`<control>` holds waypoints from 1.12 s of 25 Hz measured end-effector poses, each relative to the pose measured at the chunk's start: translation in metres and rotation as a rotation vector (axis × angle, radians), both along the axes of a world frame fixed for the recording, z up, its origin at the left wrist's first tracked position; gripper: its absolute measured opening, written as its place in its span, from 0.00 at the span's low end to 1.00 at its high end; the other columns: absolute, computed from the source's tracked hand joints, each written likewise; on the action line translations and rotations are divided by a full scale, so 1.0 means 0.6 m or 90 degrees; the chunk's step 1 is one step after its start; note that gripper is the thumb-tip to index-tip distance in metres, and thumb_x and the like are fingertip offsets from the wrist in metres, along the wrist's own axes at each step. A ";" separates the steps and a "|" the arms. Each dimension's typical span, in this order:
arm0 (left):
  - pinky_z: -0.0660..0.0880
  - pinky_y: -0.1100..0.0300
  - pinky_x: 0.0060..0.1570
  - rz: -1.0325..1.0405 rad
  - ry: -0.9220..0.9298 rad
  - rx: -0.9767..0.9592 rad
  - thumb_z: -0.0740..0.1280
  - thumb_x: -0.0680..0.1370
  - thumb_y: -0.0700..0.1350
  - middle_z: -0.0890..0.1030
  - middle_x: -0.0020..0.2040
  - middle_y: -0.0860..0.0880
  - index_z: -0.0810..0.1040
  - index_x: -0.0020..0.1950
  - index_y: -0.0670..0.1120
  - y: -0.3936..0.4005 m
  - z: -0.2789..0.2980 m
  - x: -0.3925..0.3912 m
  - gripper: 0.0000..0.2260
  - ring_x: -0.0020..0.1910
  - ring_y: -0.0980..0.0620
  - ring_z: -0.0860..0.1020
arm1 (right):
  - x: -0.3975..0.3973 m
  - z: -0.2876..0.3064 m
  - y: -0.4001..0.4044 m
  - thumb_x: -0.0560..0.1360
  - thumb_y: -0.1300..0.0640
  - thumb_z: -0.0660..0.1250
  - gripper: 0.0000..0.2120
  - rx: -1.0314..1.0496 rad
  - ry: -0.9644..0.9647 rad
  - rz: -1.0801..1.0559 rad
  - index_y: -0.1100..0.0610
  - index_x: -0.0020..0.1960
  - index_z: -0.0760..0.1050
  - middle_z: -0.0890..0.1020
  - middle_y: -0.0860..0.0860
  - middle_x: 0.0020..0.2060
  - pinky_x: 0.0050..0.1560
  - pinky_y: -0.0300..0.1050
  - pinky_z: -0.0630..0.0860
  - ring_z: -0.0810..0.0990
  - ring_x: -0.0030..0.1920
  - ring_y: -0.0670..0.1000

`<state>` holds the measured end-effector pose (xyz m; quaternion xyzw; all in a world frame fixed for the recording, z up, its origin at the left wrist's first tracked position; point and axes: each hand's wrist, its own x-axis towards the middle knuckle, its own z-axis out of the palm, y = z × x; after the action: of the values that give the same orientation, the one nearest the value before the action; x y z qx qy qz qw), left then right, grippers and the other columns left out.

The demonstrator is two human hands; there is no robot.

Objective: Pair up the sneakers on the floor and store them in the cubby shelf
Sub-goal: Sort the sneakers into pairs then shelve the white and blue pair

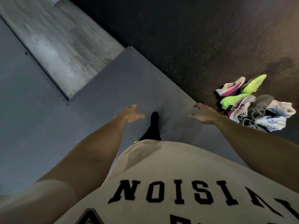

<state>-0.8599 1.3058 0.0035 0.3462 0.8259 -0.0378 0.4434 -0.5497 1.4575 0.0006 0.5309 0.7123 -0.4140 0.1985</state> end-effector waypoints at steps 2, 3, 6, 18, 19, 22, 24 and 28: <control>0.70 0.46 0.64 -0.055 0.000 0.004 0.71 0.63 0.66 0.69 0.69 0.46 0.66 0.72 0.54 0.083 0.001 -0.036 0.40 0.65 0.43 0.73 | -0.021 0.000 0.046 0.73 0.43 0.68 0.32 0.018 -0.003 -0.019 0.52 0.73 0.63 0.69 0.55 0.70 0.66 0.54 0.69 0.70 0.68 0.59; 0.71 0.46 0.63 -0.087 -0.002 0.002 0.72 0.64 0.65 0.69 0.69 0.46 0.66 0.71 0.54 0.133 0.005 -0.056 0.38 0.63 0.43 0.74 | -0.033 0.005 0.071 0.74 0.44 0.68 0.32 0.024 -0.006 -0.045 0.52 0.73 0.63 0.69 0.55 0.70 0.66 0.54 0.69 0.70 0.68 0.59; 0.73 0.49 0.59 -0.187 -0.018 -0.007 0.72 0.69 0.62 0.68 0.68 0.44 0.66 0.71 0.53 0.272 0.012 -0.088 0.34 0.61 0.43 0.73 | -0.041 0.021 0.120 0.73 0.43 0.68 0.34 0.020 -0.013 -0.152 0.52 0.74 0.60 0.68 0.55 0.71 0.66 0.55 0.69 0.69 0.69 0.59; 0.70 0.49 0.58 -0.492 -0.041 -0.016 0.71 0.72 0.60 0.64 0.69 0.46 0.64 0.73 0.53 0.692 0.050 0.079 0.33 0.63 0.44 0.70 | 0.110 0.034 0.251 0.73 0.45 0.71 0.36 0.018 -0.007 -0.564 0.54 0.74 0.61 0.71 0.58 0.69 0.59 0.49 0.73 0.73 0.64 0.60; 0.70 0.48 0.58 -0.502 -0.048 -0.020 0.71 0.72 0.60 0.64 0.70 0.46 0.63 0.73 0.53 0.713 0.051 0.098 0.33 0.64 0.44 0.70 | 0.126 0.035 0.258 0.73 0.46 0.71 0.36 0.018 -0.001 -0.591 0.55 0.74 0.61 0.70 0.58 0.70 0.60 0.50 0.73 0.73 0.65 0.60; 0.69 0.46 0.60 -0.542 -0.069 -0.030 0.71 0.73 0.59 0.62 0.72 0.46 0.62 0.74 0.53 0.770 0.047 0.170 0.33 0.67 0.43 0.68 | 0.181 0.036 0.279 0.73 0.47 0.71 0.35 0.015 0.016 -0.665 0.55 0.74 0.61 0.70 0.57 0.71 0.62 0.49 0.72 0.73 0.65 0.59; 0.69 0.46 0.60 -0.580 -0.062 -0.037 0.72 0.72 0.58 0.62 0.72 0.46 0.62 0.74 0.54 0.804 0.039 0.214 0.34 0.68 0.43 0.67 | 0.210 0.038 0.289 0.73 0.46 0.71 0.35 0.011 0.013 -0.717 0.54 0.74 0.62 0.71 0.57 0.70 0.65 0.51 0.71 0.73 0.66 0.59; 0.67 0.49 0.60 -0.681 -0.058 -0.062 0.75 0.70 0.56 0.62 0.72 0.46 0.61 0.75 0.52 0.876 0.010 0.290 0.38 0.68 0.44 0.67 | 0.249 0.025 0.309 0.74 0.46 0.70 0.35 -0.002 0.018 -0.794 0.56 0.75 0.61 0.70 0.57 0.71 0.66 0.51 0.68 0.70 0.68 0.59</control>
<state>-0.6860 1.8314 0.0094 0.6987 0.5119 -0.2815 0.4130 -0.4000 1.6431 0.0156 0.8412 0.2698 -0.4600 -0.0892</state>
